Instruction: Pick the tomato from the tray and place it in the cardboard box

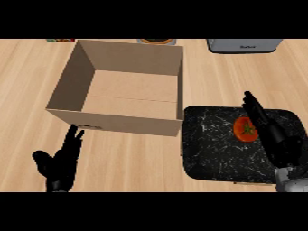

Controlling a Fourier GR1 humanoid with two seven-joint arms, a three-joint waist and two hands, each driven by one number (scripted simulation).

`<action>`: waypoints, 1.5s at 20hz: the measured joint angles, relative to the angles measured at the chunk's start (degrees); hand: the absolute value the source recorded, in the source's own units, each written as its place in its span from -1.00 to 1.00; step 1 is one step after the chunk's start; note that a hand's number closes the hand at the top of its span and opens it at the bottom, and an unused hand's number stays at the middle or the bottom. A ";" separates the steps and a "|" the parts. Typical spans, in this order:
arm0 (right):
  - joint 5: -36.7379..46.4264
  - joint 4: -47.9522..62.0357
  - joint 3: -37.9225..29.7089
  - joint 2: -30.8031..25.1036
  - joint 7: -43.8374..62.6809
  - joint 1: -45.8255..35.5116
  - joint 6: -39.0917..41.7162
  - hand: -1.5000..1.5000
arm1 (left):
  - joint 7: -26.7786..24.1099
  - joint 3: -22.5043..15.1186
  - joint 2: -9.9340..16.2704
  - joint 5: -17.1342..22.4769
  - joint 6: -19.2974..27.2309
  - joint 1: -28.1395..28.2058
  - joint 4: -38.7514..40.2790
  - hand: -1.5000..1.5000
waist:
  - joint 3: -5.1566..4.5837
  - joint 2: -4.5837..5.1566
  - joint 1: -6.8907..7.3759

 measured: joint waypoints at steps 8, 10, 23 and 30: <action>7.43 -3.01 -11.84 -2.68 -5.95 -4.69 -14.71 1.00 | -0.70 0.36 9.28 -7.94 1.36 -3.62 -2.08 0.00 | 0.30 -0.63 -0.80; 9.33 -2.19 -15.45 0.06 -6.33 -4.52 -22.83 -1.00 | -0.37 0.35 11.13 -9.13 1.24 -4.15 -2.59 0.00 | 0.51 -0.61 -0.75; 24.62 -3.07 -15.17 2.22 -6.77 6.62 -35.46 -1.00 | 7.20 -0.67 14.46 -14.03 1.41 -6.28 -8.77 0.00 | 0.41 -0.49 1.06; 34.50 -8.58 -8.88 -7.88 13.67 13.25 -21.28 -1.00 | 7.15 -0.47 14.85 -14.33 0.63 -6.04 -9.01 0.00 | 0.14 -0.47 1.16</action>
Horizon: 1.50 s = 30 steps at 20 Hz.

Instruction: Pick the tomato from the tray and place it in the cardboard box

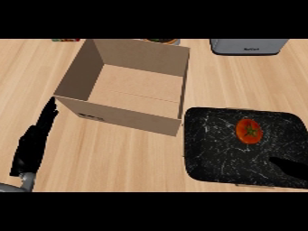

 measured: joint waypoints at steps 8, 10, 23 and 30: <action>5.93 -12.19 8.51 -2.28 27.85 -4.04 17.65 -1.00 | 0.99 0.53 -0.45 -0.66 -0.79 -0.41 -0.21 0.00 | 0.21 0.03 0.56; 7.75 -12.68 10.02 -0.70 32.36 -6.04 19.93 -1.00 | 1.60 0.97 -1.00 -1.24 -1.01 -0.72 -0.19 0.00 | 0.28 0.06 0.56; 16.67 -6.13 10.13 8.68 40.08 -12.12 25.32 -1.00 | 1.67 5.20 -4.90 -6.32 -4.91 3.21 -3.04 0.00 | 0.42 0.07 0.47; 18.99 -4.82 7.96 11.24 36.66 -10.30 25.70 -1.00 | 2.34 9.08 -7.24 -8.95 -8.24 1.99 -1.99 0.00 | 0.42 0.06 0.34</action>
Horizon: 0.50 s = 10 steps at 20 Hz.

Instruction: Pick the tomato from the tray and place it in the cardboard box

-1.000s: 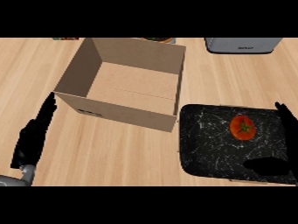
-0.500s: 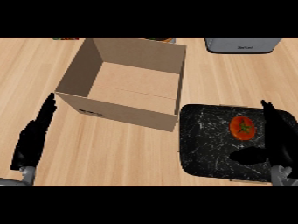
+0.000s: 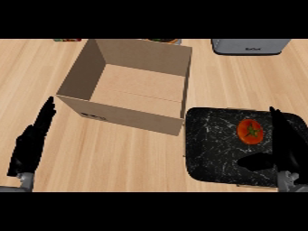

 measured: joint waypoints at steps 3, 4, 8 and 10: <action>1.83 1.31 -0.04 1.83 -1.40 0.52 -1.08 -1.00 | 0.84 0.57 -1.30 -1.22 -1.10 1.17 -1.69 0.00 | 0.00 0.00 0.02; 2.58 1.29 0.26 2.38 -1.74 1.21 -1.45 -1.00 | 0.49 1.42 -1.34 -1.28 -1.81 0.91 -1.12 0.00 | 0.00 0.00 0.00; 3.15 4.75 -1.71 3.54 -4.36 -0.16 -2.30 -1.00 | 2.43 2.30 -3.09 -3.24 -2.38 -0.12 -1.85 0.00 | 0.01 0.01 0.02; 3.44 5.21 -2.57 4.23 -4.46 -1.25 -1.52 -1.00 | 2.05 3.02 -3.86 -4.20 -3.15 0.23 -1.77 0.00 | 0.01 0.01 0.03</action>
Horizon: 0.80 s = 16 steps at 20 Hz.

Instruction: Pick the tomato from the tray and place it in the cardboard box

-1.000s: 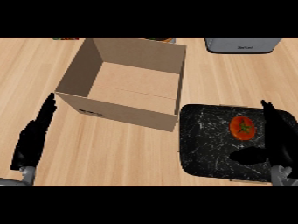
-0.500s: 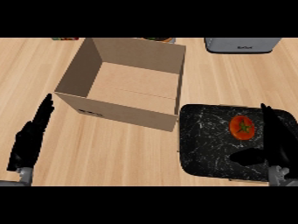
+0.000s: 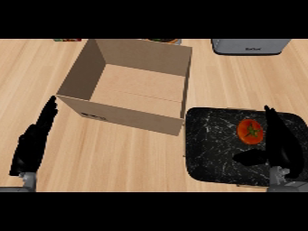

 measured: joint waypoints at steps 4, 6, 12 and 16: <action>1.35 2.26 -0.74 1.64 -1.25 -0.92 -0.65 -1.00 | -1.12 1.22 -1.83 -1.67 -0.91 -0.40 1.84 0.00 | -0.01 0.00 -0.01; 1.84 3.37 -1.23 2.30 -1.78 -1.35 -0.77 -1.00 | -0.10 1.54 -2.65 -2.58 -1.19 -0.67 1.20 0.00 | 0.00 0.00 0.00; 2.33 6.08 -3.07 2.93 -4.02 -2.05 -0.62 -1.00 | -0.49 4.46 -2.98 -3.13 -3.88 0.06 0.16 0.00 | -0.02 -0.01 0.02; 2.52 9.69 -4.29 3.16 -5.34 -3.83 -0.03 -1.00 | -1.50 4.84 -4.54 -4.68 -4.27 -0.53 1.83 0.00 | 0.00 0.01 0.01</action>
